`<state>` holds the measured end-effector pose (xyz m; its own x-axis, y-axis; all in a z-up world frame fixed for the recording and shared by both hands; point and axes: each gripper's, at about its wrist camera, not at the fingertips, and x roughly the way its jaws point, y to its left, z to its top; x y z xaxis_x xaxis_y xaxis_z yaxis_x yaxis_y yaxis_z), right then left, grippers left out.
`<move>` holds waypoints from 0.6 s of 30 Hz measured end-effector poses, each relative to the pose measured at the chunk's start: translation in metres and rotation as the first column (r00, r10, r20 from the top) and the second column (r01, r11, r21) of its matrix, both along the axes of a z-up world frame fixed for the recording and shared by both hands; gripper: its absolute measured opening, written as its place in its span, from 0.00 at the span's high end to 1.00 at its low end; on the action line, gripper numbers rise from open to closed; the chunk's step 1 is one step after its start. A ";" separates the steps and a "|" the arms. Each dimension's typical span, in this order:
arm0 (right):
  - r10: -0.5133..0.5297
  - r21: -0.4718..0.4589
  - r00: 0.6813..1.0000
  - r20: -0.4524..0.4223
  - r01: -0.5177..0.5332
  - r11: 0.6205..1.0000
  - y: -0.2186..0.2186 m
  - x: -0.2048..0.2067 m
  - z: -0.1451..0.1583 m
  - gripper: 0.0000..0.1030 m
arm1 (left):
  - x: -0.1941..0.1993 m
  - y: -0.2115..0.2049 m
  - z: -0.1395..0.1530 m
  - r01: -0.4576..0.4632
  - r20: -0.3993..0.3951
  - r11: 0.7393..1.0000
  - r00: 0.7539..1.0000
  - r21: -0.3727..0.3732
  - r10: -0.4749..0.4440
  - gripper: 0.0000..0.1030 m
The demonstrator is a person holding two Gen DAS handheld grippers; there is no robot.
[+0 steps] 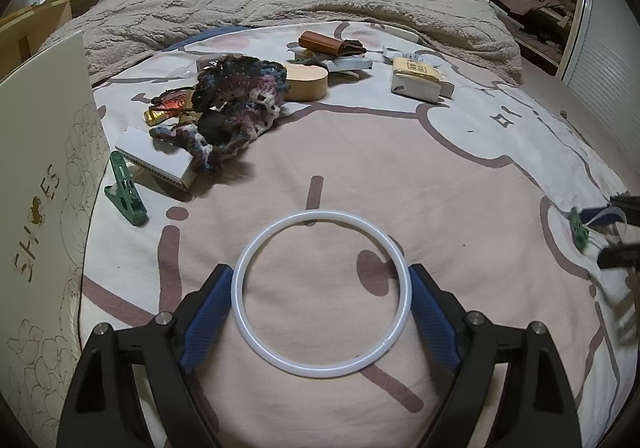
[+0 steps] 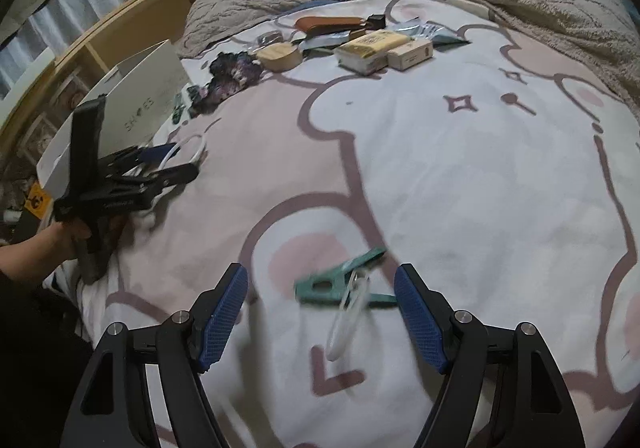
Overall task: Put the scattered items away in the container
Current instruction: 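Grasp the green clothespin with white cord using the right gripper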
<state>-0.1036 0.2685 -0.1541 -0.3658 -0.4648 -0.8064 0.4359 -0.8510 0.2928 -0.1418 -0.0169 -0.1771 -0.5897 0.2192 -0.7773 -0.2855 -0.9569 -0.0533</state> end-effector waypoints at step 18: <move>-0.254 0.095 0.965 -0.067 0.260 0.961 -0.010 0.019 0.006 0.26 | -0.001 0.000 -0.001 -0.014 0.004 1.000 1.000 -0.010 0.014 0.11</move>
<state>-0.0848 0.2585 -0.1477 -0.5064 -0.2657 -0.8203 0.2113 -0.9606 0.1807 -0.1430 -0.0164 -0.1780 -0.5892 0.2032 -0.7820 -0.2717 -0.9613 -0.0451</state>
